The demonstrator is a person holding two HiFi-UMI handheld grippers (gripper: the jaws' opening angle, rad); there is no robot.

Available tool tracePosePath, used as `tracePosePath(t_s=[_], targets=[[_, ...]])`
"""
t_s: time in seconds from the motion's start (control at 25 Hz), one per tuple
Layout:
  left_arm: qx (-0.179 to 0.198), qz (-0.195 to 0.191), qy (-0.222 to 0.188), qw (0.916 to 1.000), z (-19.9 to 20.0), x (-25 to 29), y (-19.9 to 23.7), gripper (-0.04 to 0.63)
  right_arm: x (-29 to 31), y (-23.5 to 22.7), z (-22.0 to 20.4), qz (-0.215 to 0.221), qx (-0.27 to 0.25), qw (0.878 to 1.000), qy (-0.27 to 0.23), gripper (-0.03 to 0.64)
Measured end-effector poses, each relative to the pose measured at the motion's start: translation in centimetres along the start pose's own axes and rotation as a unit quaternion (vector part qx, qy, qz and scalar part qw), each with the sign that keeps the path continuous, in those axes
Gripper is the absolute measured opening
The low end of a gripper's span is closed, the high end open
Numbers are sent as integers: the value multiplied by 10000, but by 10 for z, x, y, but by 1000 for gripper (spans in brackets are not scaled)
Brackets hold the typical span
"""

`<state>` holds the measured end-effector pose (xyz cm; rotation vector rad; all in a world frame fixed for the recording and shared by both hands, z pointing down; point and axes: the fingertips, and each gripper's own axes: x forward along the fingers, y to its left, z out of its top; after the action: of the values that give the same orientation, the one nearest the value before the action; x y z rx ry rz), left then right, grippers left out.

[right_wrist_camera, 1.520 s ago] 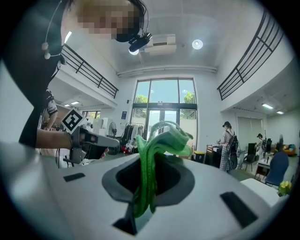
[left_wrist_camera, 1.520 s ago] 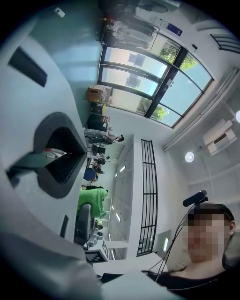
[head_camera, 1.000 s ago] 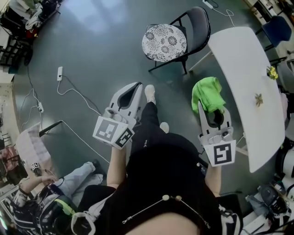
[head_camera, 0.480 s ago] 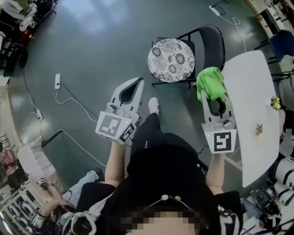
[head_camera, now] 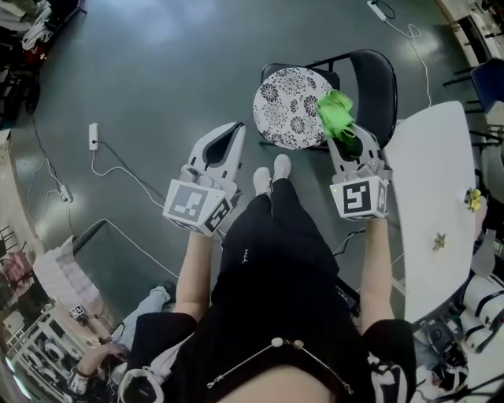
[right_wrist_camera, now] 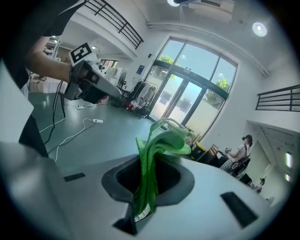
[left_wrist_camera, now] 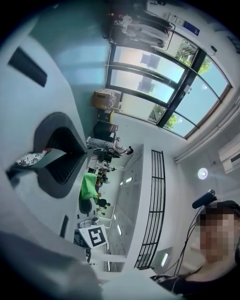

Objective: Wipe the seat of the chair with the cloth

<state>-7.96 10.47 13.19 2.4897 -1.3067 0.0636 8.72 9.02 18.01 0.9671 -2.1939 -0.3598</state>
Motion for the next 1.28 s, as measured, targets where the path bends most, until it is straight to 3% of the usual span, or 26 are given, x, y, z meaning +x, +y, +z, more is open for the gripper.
tracePosePath(t_s=[0.2,0.36,0.6,0.84,1.28], targets=[[-172,-90,-374,9991,15,24,7,5,67,-14,-44,446,-314,9983,224,57],[-69,121,-386,9992,7,40,21,5,119,-18,-70,813,-798,9929,331,57],[-246,99,24,9996,-40,67,37,5,196,-5,-107,1211,-1221,9834,586,57],[-533,-626,152,9965,-94,106,54,5,273,21,-166,1481,-1603,9693,1133,57],[-536,-822,518,9938,-186,157,107,5,386,52,-270,1303,-1393,9638,1862,57]])
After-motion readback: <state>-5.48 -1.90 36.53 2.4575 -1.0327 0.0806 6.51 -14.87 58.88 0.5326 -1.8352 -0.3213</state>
